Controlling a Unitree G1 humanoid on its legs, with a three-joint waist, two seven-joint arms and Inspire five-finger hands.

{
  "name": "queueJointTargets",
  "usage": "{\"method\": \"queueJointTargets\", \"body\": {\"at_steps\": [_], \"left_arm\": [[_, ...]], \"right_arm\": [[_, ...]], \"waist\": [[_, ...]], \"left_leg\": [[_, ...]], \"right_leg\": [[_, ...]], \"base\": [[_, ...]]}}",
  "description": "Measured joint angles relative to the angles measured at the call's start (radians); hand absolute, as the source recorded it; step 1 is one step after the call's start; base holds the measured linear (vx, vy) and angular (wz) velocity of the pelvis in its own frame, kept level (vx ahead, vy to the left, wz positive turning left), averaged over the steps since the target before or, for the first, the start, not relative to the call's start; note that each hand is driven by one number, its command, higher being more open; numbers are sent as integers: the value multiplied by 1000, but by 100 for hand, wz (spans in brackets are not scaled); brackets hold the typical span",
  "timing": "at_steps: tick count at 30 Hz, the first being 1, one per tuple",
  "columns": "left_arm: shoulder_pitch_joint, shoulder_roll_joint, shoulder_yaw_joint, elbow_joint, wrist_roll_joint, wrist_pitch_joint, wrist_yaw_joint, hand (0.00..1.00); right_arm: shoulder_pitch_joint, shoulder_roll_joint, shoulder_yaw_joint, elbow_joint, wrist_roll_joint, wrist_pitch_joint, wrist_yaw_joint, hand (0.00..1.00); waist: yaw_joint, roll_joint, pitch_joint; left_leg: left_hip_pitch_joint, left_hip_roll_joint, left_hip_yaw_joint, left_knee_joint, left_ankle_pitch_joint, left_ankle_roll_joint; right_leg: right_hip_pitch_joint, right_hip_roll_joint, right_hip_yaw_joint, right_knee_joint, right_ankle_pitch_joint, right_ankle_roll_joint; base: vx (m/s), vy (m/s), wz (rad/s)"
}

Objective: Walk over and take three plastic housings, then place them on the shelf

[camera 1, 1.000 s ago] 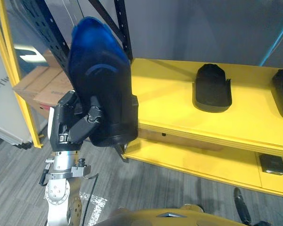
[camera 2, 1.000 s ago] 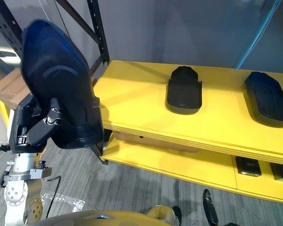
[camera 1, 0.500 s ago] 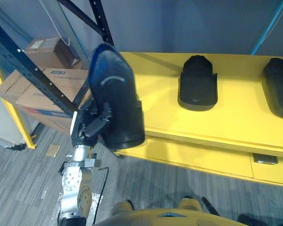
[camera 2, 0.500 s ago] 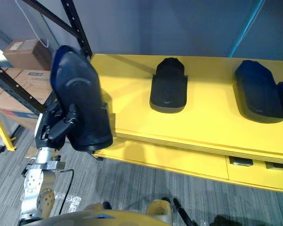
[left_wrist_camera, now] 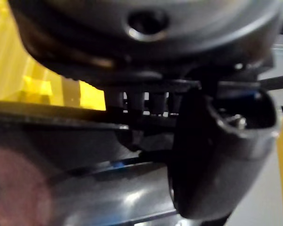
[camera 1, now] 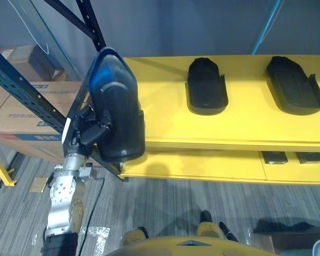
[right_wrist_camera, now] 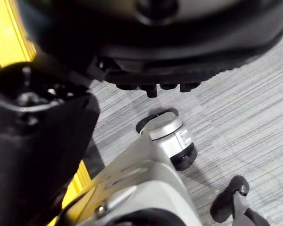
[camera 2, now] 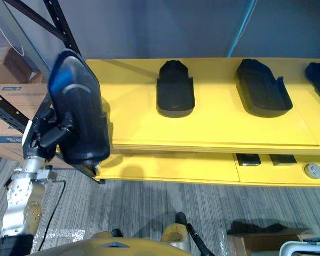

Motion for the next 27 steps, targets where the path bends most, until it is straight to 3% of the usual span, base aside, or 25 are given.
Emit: {"method": "queueJointTargets", "body": {"at_steps": [8, 13, 17, 22, 27], "left_arm": [[-353, 180, 43, 124, -161, 83, 51, 0], [-452, 253, 47, 163, -241, 144, 63, 0], [-498, 266, 60, 227, -272, 194, 75, 0], [-525, 266, 68, 317, -284, 269, 86, 0], [-603, 266, 75, 318, -284, 291, 83, 0]], "right_arm": [[-22, -28, -71, 7, -1, 16, 32, 100], [-57, -27, -71, 3, -1, 30, 75, 100], [-81, -26, -30, -28, 1, 37, 88, 100], [-91, -26, 8, -84, 2, 53, 84, 100], [-92, -27, 29, -116, 17, 66, 85, 100]], "waist": [[-11, -14, 67], [-24, -9, 99], [-25, -4, 132], [-12, -18, 172], [17, -28, 217]], "left_leg": [[-78, 26, 10, 68, 1, 9], [-80, 29, 20, 84, -11, 12], [-98, 39, 27, 115, -30, 15], [-151, 52, 26, 150, -36, 16], [-188, 70, 14, 183, -39, 14]], "right_leg": [[-60, 21, 29, 1, 39, 5], [-68, 21, 45, 7, 39, 5], [-83, 25, 52, 18, 39, 5], [-131, 30, 55, 38, 38, 4], [-162, 42, 52, 71, 30, -6]], "base": [[-26, -11, -9], [12, 17, -8], [-26, 21, -6], [-16, 4, 0], [-18, -16, 2]]}}
